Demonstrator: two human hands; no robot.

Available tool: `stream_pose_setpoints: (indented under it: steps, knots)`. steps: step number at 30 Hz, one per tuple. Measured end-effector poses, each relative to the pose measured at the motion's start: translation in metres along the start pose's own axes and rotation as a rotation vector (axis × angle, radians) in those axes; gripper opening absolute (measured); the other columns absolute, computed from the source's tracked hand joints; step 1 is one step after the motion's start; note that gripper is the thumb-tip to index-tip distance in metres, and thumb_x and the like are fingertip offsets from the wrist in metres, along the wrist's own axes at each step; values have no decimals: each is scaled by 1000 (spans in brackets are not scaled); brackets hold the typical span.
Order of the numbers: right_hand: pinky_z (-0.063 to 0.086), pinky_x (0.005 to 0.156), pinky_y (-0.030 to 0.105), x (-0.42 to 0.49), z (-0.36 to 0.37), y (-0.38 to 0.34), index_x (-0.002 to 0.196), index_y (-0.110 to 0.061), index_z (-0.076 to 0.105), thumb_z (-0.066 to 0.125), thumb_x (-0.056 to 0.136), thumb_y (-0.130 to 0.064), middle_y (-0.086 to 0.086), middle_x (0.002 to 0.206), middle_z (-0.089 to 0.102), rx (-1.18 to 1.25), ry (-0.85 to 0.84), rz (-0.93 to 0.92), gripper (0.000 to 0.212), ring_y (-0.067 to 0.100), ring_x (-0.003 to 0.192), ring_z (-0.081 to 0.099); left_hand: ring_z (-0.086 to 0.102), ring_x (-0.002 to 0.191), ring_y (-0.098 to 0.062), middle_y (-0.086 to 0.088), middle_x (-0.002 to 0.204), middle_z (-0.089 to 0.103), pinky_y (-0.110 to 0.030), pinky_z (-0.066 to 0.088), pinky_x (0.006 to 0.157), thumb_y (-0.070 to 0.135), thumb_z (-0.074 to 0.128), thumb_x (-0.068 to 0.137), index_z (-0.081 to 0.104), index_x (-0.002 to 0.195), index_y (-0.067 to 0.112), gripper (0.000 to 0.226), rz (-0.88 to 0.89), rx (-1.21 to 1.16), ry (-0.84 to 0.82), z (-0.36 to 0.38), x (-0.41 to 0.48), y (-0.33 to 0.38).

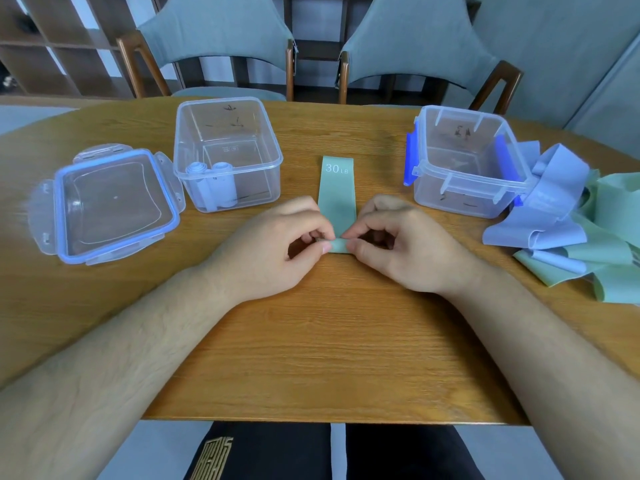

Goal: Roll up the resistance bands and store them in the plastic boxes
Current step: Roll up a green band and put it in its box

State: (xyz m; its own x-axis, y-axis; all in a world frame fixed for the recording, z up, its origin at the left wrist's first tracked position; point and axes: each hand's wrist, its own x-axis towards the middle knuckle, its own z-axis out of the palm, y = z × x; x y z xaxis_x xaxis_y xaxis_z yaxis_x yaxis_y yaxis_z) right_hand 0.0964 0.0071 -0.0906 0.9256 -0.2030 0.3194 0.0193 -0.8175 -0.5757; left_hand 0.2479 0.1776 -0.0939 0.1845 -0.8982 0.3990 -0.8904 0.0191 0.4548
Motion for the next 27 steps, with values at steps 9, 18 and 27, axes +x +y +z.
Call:
stream_pose_setpoints:
  steps: [9,18,27]
  knots:
    - [42,67,13,-2,-4,-1,96,-16,71,74,89,-15,-5,86,64,41,9,-5,8,15,75,59,57,86,-2,15,93,56,-27,48,75,27,76,85,71,91,21,10,-5,40,37,2,5,-1]
    - [40,65,11,-2,-5,0,97,-16,70,80,82,-14,-3,89,62,57,-25,38,18,15,73,56,59,87,-7,14,90,61,-33,50,76,31,77,84,73,89,24,9,10,49,56,1,11,-6]
    - [40,67,11,-2,-5,1,96,-15,73,78,84,-15,-5,92,61,57,8,61,13,17,75,56,60,88,-6,11,94,62,-28,51,79,24,77,86,78,101,18,16,-19,-51,74,4,8,-9]
